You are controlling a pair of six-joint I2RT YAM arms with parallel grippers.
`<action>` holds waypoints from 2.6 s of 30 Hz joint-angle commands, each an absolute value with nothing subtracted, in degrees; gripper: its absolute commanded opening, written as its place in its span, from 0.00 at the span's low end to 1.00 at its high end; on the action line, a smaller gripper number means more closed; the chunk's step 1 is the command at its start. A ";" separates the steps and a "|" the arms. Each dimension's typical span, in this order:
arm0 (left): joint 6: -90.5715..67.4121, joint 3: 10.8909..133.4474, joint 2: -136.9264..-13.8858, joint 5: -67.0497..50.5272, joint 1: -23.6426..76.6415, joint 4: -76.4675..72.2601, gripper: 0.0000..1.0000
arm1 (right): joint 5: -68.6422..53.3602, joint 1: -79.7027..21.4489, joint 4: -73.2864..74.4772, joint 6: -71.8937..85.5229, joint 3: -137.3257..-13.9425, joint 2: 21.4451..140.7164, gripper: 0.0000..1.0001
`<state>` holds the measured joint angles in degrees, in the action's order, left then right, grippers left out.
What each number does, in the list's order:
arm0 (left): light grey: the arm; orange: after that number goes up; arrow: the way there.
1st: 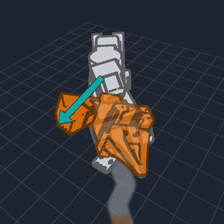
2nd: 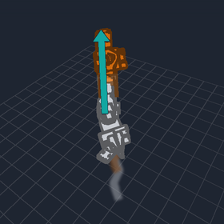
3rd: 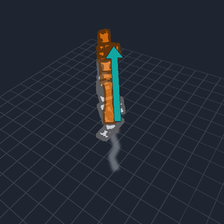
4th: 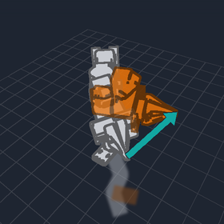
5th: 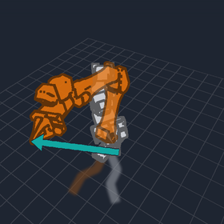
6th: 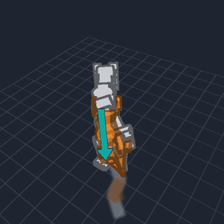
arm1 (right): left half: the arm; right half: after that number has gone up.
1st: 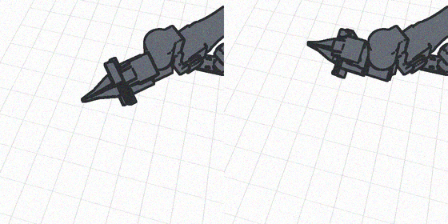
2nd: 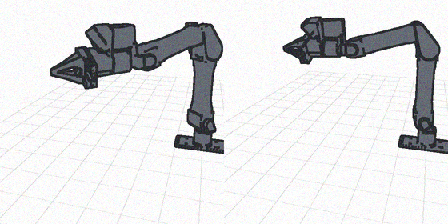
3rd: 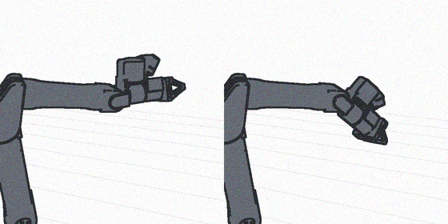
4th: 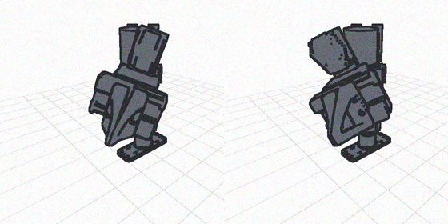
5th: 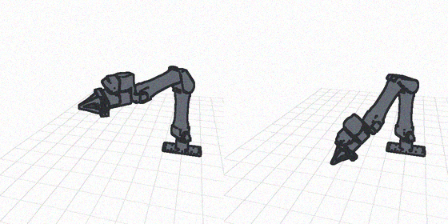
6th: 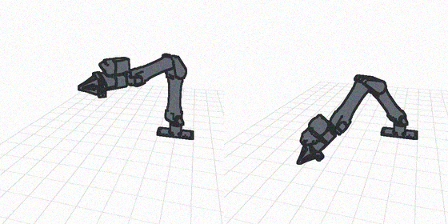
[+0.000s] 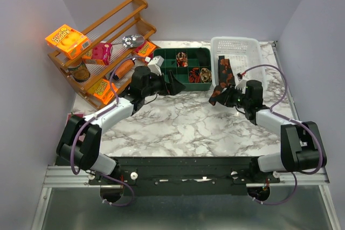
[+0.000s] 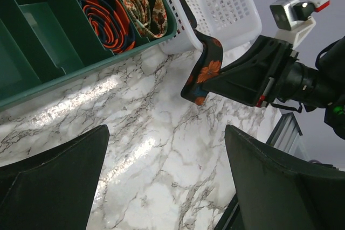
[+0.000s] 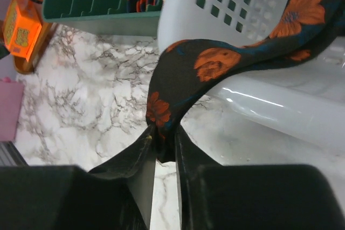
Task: Roll the ties
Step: Pick up the tie from the bin.
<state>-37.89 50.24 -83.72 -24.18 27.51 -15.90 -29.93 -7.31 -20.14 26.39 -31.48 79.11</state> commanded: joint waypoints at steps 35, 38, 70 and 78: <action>-60.82 62.05 -104.85 -37.97 37.53 -48.06 0.81 | -38.85 -7.56 -34.62 59.15 -32.17 68.38 0.01; -60.82 63.36 -106.17 -39.28 37.71 -49.04 0.70 | -38.76 -7.56 -34.72 59.24 -31.90 68.12 0.01; -16.26 106.44 -83.70 -33.93 38.14 31.19 0.00 | -27.33 -7.56 2.19 38.85 -41.83 46.67 1.00; -12.75 95.47 -66.02 -33.66 39.20 40.06 0.00 | -27.86 -7.56 8.70 40.43 -43.42 48.16 1.00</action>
<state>-16.03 100.95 -73.36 -33.65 38.50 31.42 -28.73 -7.40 3.20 40.03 -41.91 47.64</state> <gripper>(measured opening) 0.031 0.997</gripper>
